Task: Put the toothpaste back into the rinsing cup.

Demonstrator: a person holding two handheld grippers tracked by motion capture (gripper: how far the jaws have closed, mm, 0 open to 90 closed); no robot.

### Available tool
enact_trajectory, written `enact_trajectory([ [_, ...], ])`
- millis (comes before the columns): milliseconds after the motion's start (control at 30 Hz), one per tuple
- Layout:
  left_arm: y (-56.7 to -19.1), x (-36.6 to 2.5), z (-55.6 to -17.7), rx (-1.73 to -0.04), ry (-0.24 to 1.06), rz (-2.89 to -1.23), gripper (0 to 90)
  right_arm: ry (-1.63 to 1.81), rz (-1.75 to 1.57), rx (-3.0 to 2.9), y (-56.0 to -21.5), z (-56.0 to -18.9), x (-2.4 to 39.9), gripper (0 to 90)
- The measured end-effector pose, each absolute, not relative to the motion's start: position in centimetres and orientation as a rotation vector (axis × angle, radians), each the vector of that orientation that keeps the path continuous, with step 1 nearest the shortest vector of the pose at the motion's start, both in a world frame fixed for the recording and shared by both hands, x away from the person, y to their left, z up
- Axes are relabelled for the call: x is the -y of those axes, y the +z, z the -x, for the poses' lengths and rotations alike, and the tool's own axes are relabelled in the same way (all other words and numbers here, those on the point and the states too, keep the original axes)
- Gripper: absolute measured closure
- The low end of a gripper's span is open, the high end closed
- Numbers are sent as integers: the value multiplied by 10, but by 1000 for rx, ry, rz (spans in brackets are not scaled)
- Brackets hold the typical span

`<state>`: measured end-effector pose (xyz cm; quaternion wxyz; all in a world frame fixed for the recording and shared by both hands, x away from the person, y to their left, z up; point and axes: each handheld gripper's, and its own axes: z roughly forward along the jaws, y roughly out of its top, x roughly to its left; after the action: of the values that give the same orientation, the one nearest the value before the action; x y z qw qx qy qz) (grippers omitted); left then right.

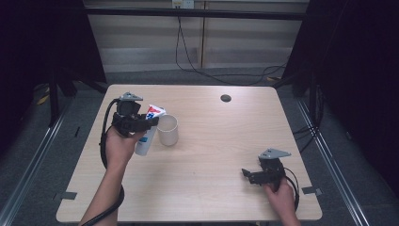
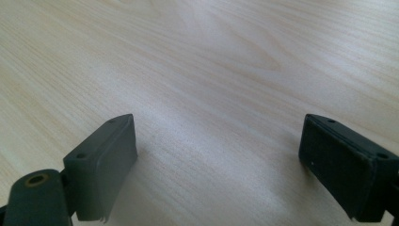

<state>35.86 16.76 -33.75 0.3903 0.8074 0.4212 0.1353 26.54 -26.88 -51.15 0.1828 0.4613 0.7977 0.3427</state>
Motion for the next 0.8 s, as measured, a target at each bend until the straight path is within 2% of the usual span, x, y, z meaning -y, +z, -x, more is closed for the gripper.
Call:
enact_trajectory([
  [800,-320,-155,-372,-1059,346,-2000,659,968,-1302,-2250,-512,-265,269,113],
])
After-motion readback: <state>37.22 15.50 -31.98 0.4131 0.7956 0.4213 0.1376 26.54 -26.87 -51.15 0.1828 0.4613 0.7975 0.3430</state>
